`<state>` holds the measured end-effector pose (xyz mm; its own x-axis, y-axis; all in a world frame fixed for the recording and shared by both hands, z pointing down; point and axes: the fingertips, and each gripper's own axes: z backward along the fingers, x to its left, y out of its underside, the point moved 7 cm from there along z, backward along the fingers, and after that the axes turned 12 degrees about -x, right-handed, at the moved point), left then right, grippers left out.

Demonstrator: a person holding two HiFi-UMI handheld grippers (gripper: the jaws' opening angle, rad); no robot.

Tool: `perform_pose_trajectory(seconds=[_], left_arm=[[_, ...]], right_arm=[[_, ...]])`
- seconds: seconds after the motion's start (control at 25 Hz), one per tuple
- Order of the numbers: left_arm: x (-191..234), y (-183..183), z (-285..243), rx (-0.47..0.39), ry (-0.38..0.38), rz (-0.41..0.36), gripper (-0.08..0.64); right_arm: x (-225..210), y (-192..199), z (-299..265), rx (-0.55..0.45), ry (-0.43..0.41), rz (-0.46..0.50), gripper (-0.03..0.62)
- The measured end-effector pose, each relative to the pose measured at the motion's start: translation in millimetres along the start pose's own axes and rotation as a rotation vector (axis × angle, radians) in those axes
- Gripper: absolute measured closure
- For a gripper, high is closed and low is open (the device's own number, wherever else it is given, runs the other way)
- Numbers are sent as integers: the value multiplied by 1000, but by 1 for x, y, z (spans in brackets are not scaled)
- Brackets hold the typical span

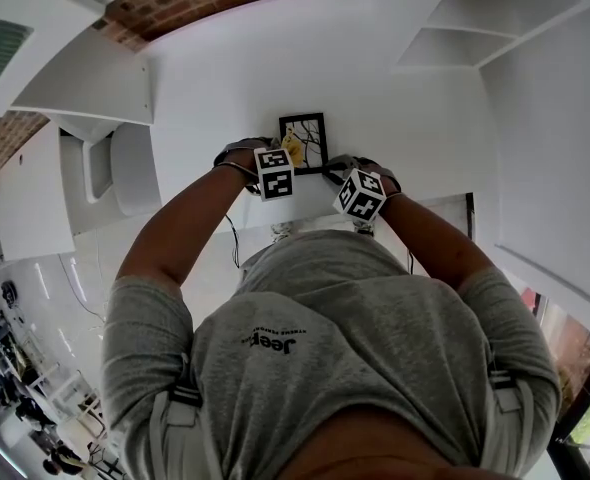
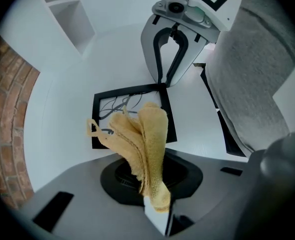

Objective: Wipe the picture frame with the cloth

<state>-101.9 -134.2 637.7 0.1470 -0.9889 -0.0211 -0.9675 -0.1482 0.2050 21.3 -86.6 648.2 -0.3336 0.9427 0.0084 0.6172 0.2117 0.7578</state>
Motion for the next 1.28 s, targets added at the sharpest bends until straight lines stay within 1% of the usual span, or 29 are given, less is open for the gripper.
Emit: perform_pose_trajectory(seconds=[0.16,0.4,0.48,0.72,0.96,1.08,1.28], left_arm=[[4,-7,-3,43,11,-50,479],[8,-15,-5,90,33,-84,479],[9,-20,-4,89,44,-91,479],[12,-47,-6,-6,66,-31,479],[17,-75,-12,-60,66,-59,479],[19,-87,-13,-103,67,-51,479],[21,-91,-14,-130,58,-30,479]], right_arm=[[1,0,-1,-3,-1,1,546],[2,1,-1,-12,0,5,546],[1,1,0,-15,0,7,546],[2,1,0,-20,3,4,546],[2,1,0,-22,3,8,546],[2,1,0,-27,5,4,546],[1,2,0,-32,5,1,546]])
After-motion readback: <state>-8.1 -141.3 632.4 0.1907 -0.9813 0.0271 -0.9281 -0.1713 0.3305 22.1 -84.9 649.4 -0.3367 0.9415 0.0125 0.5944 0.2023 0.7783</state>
